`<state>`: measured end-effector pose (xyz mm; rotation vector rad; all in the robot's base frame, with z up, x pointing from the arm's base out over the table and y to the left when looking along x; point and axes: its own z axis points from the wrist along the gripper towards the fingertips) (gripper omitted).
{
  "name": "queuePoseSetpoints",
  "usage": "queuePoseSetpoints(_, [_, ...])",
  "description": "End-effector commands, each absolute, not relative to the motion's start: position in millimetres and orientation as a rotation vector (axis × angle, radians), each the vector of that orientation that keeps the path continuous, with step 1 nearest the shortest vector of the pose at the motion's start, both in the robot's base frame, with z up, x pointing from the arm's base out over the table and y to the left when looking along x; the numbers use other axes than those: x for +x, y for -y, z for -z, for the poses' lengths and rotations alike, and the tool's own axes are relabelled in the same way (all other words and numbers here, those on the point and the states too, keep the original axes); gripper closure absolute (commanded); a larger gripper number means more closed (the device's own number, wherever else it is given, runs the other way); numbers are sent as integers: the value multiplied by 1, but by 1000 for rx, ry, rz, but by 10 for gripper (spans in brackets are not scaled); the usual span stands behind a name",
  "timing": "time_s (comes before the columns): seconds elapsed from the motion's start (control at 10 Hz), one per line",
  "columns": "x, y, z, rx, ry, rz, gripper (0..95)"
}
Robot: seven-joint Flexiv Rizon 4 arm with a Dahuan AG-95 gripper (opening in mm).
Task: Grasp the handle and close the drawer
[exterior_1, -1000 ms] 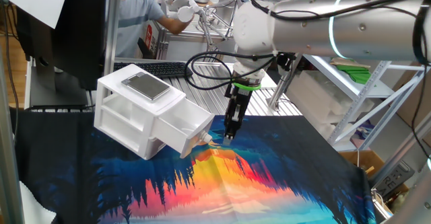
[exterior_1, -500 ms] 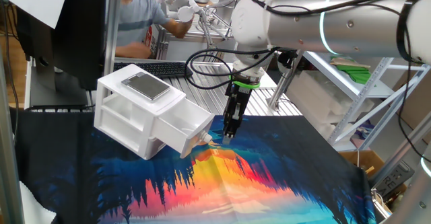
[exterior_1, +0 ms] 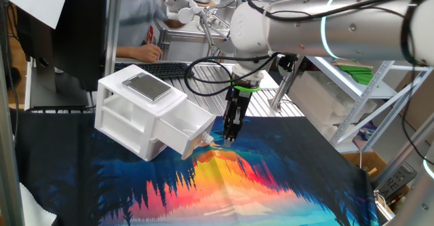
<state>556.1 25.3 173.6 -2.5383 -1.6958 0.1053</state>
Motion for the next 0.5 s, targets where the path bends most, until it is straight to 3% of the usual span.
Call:
queuePoseSetpoints(0.1, [557, -24, -176, -2547, 1693, 11, 570])
queuePoseSetpoints(0.3, [557, -24, -176, -2595, 1599, 97, 570])
queuePoseSetpoints(0.5, [556, -26, -176, -2595, 1591, 101, 570])
